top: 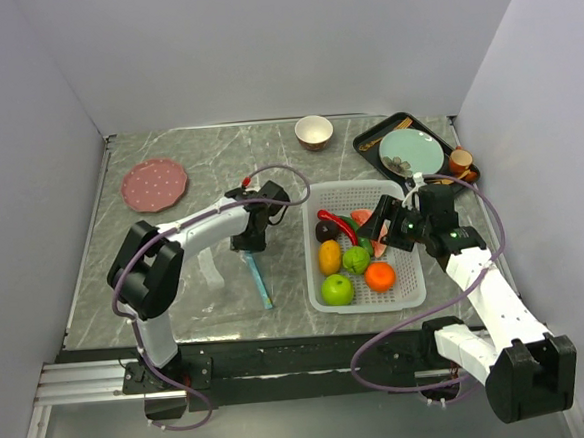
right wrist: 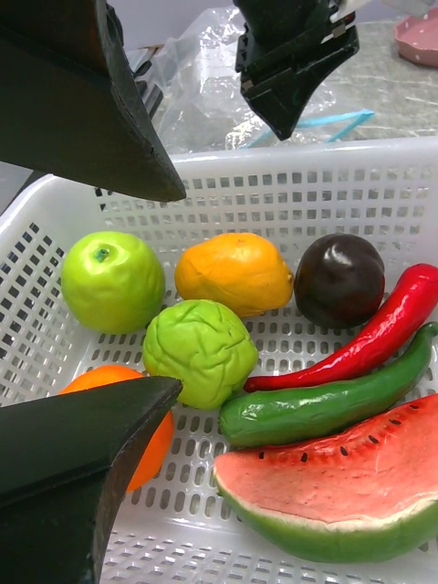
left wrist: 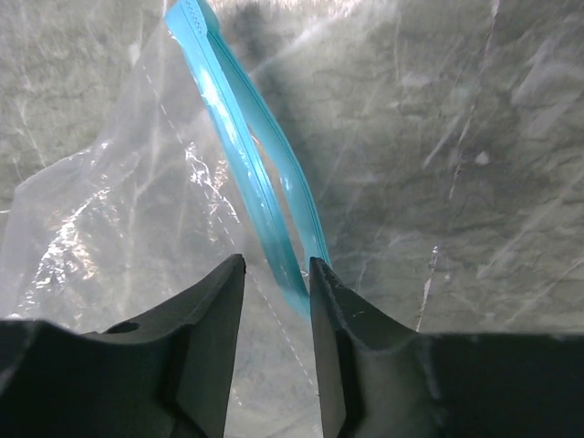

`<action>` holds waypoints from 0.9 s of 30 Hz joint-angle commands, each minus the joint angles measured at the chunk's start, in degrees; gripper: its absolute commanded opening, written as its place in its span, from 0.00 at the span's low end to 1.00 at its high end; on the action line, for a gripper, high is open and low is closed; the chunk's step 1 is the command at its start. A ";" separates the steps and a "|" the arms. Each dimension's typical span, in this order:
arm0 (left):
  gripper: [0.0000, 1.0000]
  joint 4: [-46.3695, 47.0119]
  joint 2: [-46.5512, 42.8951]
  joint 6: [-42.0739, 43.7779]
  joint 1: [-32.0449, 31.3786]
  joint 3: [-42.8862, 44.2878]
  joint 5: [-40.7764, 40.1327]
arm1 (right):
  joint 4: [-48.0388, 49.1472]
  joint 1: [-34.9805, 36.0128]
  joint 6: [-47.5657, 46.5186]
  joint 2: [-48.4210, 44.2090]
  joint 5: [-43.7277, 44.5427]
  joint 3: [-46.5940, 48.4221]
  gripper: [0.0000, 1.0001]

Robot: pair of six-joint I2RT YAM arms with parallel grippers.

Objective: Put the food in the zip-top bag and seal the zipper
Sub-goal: Pick up the zipper food storage bag at the center of the board.

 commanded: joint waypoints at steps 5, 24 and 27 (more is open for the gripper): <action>0.15 0.40 -1.02 1.00 0.04 -2.99 2.01 | 2.05 0.26 -0.50 -0.09 -0.58 -0.41 0.84; 0.01 7.25 -17.43 1.88 -2.86 4.83 8.33 | 0.47 0.18 0.29 -2.46 3.18 2.04 0.84; 0.01 11.73 -21.21 1.87 -2.86 2.03 11.15 | 0.81 0.26 0.38 -2.55 0.49 3.10 0.84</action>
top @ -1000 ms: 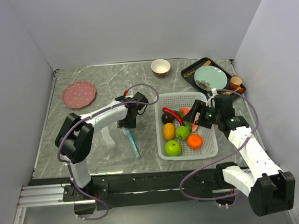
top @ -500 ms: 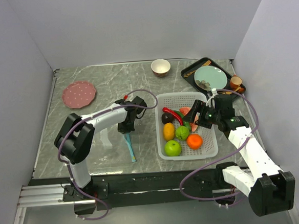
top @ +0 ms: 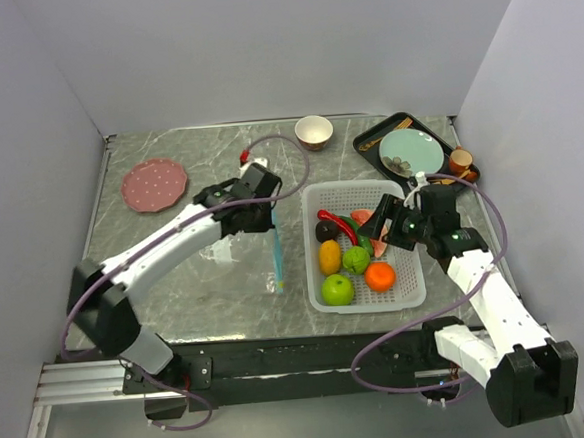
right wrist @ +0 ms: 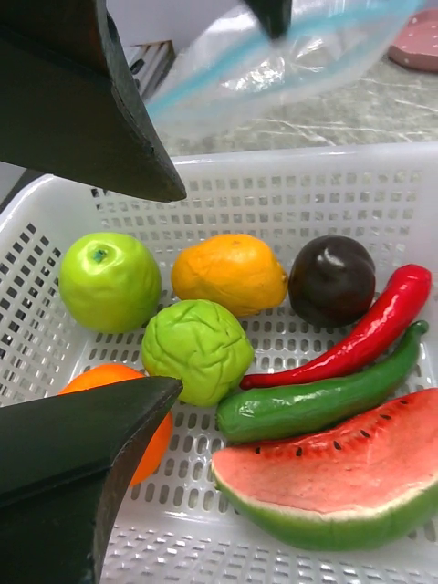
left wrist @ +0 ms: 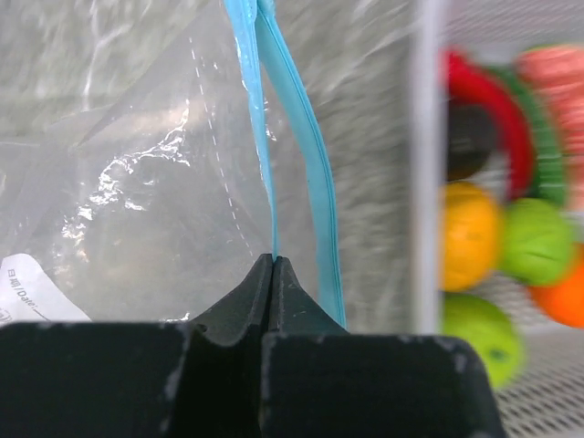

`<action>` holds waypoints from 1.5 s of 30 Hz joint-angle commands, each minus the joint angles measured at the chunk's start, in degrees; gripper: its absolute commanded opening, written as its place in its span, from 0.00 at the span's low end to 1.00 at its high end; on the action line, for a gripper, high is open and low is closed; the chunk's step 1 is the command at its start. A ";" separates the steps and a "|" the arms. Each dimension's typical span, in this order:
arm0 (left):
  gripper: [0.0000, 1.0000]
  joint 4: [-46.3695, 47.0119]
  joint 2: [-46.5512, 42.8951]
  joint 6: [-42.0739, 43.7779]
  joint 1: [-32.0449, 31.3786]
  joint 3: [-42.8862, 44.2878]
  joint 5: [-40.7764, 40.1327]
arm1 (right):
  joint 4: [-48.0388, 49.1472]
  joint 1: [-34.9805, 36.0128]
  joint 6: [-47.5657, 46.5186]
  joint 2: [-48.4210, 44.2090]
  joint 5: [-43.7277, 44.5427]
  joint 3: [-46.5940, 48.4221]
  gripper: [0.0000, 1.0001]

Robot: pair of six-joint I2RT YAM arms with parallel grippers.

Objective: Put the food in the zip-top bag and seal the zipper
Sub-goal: Pick up the zipper food storage bag at the center of the board, then open the zipper of the food storage bag at the center of the board.

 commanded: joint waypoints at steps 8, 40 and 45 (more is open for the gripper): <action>0.01 13.83 -12.14 0.06 0.00 -7.04 7.78 | 7.52 4.99 3.98 -2.01 -8.51 4.54 0.84; 0.01 17.18 -13.12 -1.35 -2.99 -8.80 11.83 | 20.70 27.69 8.99 23.91 -1.12 14.93 0.41; 0.01 15.52 -14.35 -1.17 -3.08 -8.89 9.82 | 22.02 27.69 9.79 25.67 -0.61 14.75 0.16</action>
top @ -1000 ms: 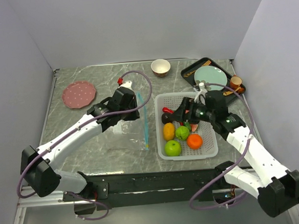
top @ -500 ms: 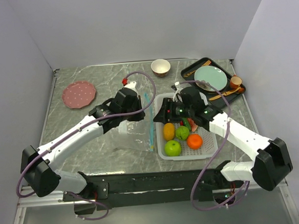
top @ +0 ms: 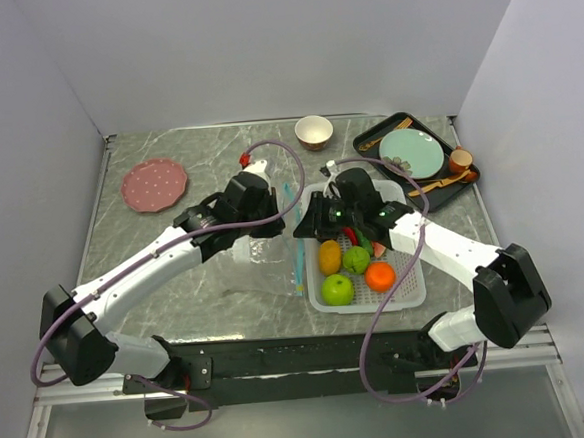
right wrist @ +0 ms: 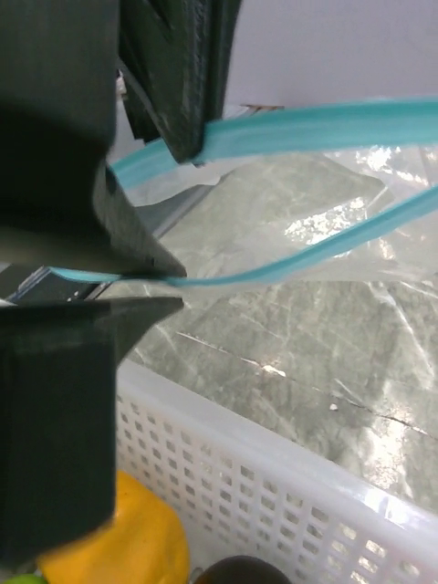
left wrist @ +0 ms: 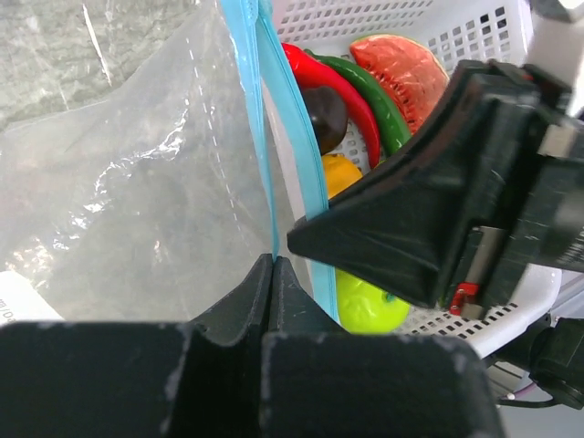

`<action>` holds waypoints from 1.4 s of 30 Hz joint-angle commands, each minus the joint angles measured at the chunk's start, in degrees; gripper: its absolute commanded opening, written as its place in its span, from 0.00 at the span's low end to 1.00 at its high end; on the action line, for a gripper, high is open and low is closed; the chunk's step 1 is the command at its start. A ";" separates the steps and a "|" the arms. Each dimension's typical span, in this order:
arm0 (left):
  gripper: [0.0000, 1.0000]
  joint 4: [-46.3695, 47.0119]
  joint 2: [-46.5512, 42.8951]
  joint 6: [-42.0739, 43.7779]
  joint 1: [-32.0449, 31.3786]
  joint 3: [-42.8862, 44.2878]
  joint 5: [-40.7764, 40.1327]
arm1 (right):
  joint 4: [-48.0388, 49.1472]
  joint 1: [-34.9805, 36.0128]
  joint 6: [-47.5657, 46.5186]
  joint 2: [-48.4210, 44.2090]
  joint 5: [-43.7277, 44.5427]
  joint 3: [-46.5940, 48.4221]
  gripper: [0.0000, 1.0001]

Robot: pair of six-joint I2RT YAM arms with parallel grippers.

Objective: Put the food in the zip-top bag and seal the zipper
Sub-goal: Open the zipper of the food storage bag at the center of the board.

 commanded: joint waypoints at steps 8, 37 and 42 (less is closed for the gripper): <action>0.01 -10.27 -5.75 -2.52 -0.32 2.73 -13.42 | 0.60 0.41 5.98 0.01 12.01 1.76 0.00; 0.76 -4.91 -4.80 -9.20 -5.24 4.13 -7.01 | 5.61 4.36 12.05 0.02 11.57 3.44 0.00; 0.74 -10.87 -0.66 -11.92 -7.44 6.68 -15.17 | 5.53 4.36 12.05 -0.69 11.83 3.26 0.00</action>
